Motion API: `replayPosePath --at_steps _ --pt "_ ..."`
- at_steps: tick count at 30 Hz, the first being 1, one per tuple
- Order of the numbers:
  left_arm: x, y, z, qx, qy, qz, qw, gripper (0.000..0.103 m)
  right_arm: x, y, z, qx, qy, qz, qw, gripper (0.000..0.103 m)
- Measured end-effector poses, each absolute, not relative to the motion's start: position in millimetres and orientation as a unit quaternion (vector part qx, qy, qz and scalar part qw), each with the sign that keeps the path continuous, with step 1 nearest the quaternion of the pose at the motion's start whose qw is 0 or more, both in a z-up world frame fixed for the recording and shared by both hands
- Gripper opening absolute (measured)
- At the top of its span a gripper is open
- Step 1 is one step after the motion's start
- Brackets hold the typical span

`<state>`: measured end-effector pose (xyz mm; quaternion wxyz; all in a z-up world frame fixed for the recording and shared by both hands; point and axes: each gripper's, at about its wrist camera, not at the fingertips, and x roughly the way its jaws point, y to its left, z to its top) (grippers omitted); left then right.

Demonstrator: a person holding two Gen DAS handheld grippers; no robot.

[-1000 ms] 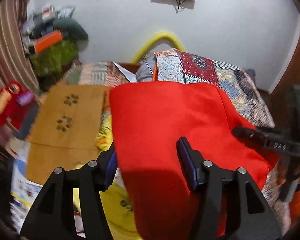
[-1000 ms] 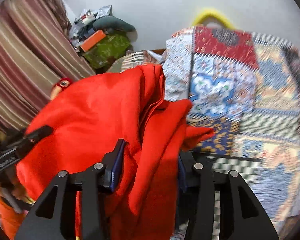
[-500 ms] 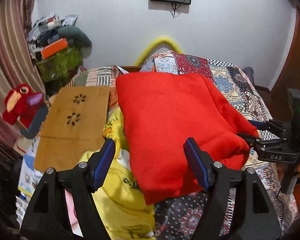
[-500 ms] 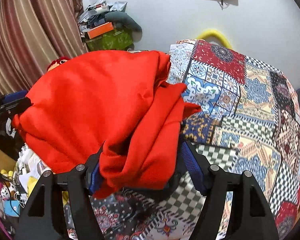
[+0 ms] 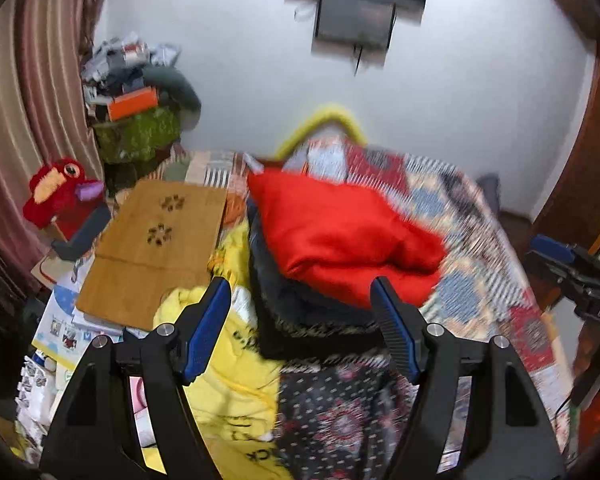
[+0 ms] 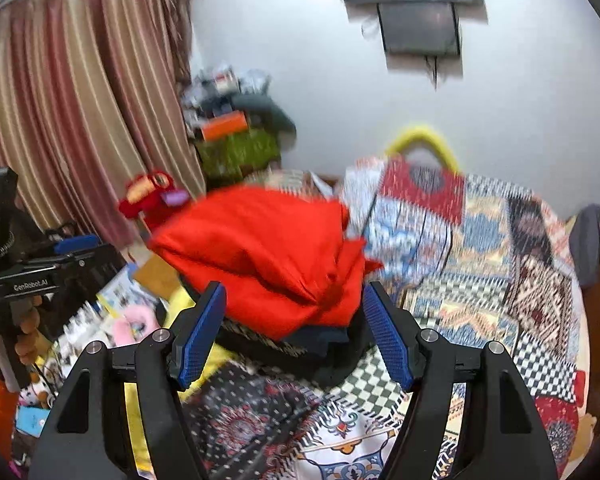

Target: Fold large clothes

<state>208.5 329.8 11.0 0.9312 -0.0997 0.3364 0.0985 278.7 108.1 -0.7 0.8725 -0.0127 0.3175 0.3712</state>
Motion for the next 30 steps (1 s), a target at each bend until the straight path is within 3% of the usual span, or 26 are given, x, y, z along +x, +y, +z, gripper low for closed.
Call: replayPosePath --at_steps 10,22,25,30 --pt "107.4 254.7 107.6 -0.083 0.172 0.083 0.978 0.071 190.9 60.6 78.7 0.05 0.177 0.39 0.902 0.067" --pt "23.7 173.8 116.7 -0.012 0.055 0.142 0.988 0.071 120.6 38.0 91.0 0.066 0.088 0.388 0.915 0.068" --pt "20.3 163.5 109.1 -0.003 0.056 0.143 0.988 0.078 114.7 40.2 87.3 0.054 0.076 0.37 0.924 0.082" --pt "16.6 151.5 97.1 0.01 0.053 0.164 0.985 0.092 110.8 40.3 83.2 0.048 0.07 0.342 0.936 0.093"
